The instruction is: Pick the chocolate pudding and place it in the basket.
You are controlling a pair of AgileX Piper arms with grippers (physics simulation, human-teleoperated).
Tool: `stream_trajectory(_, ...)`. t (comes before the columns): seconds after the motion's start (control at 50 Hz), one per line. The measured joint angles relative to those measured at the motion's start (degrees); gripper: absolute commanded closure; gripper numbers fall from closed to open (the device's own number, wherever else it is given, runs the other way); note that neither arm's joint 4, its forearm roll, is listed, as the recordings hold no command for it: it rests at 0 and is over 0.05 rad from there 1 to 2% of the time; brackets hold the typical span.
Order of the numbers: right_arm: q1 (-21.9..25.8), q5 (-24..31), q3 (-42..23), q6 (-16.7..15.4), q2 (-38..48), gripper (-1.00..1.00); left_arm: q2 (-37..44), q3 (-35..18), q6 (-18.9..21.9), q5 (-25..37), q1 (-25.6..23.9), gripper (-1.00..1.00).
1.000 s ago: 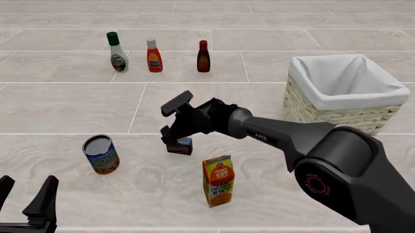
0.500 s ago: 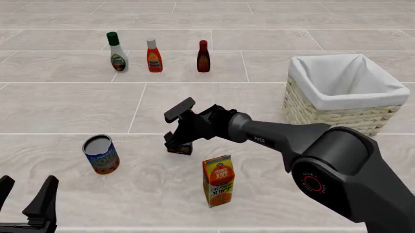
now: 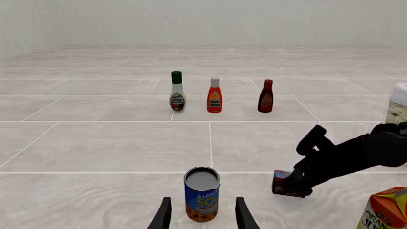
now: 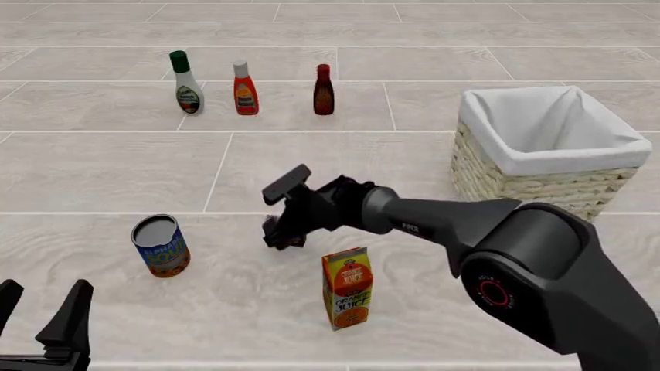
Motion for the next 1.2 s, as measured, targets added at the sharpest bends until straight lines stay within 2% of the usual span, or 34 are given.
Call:
stream_trajectory(0.4, -0.1, -1.4, 1.6, 0.5, 0.9, -1.0, 0.0, 0.0, 0.0, 0.0, 0.0, -1.0)
stream_trajectory(0.52, 0.8, -3.2, 3.1, 1.1, 0.2, -1.0, 0.0, 0.0, 0.0, 0.0, 0.0, -1.0)
stream_trajectory(0.54, 0.9, -3.5, 3.4, 1.2, 0.1, 1.0, 0.0, 0.0, 0.0, 0.0, 0.0, -1.0)
stream_trajectory(0.88, -3.4, -7.3, 1.5, 0.5, -0.1, 1.0, 0.0, 0.0, 0.0, 0.0, 0.0, -1.0)
stream_trajectory(1.2, -6.4, -9.2, 1.1, -1.8, -2.2, 1.0, 0.0, 0.0, 0.0, 0.0, 0.0, -1.0)
